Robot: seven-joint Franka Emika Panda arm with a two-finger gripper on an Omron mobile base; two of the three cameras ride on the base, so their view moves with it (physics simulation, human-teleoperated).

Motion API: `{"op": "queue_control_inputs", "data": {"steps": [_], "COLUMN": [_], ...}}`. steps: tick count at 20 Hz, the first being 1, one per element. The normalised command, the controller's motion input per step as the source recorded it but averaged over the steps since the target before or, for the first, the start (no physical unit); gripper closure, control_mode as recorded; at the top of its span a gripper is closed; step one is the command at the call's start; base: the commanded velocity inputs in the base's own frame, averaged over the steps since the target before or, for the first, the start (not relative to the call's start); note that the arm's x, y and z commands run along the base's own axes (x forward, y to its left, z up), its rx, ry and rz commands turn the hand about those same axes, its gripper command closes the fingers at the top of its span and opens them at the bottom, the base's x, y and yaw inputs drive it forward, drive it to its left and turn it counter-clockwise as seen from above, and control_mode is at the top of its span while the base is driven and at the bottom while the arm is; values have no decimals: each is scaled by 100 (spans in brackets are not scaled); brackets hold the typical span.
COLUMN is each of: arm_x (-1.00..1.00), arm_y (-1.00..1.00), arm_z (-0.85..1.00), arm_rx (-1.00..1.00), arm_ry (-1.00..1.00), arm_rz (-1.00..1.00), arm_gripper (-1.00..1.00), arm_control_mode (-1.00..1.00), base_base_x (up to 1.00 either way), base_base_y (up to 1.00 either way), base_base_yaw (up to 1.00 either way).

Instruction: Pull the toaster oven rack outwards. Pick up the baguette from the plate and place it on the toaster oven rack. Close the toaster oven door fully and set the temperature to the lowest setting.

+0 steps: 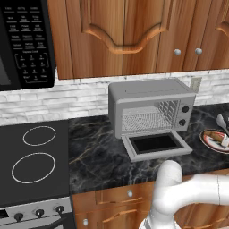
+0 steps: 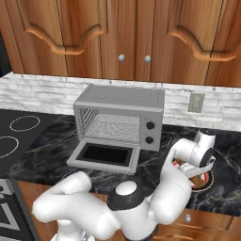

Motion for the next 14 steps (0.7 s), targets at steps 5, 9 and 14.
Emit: {"op": "queue_control_inputs", "data": {"steps": [5,9,14], "arm_x": [0,-1,-36], "arm_y": [0,5,3], "arm_z": [-44,-32,6], "arm_rx": [0,0,0], "arm_ry": [2,1,-17], "arm_rz": [0,0,1], "arm_gripper": [100,100,100], "arm_control_mode": [-100,-100,-100], "base_base_x": [0,0,0], "base_base_y": [0,0,0], "base_base_yaw": [0,0,0]}}
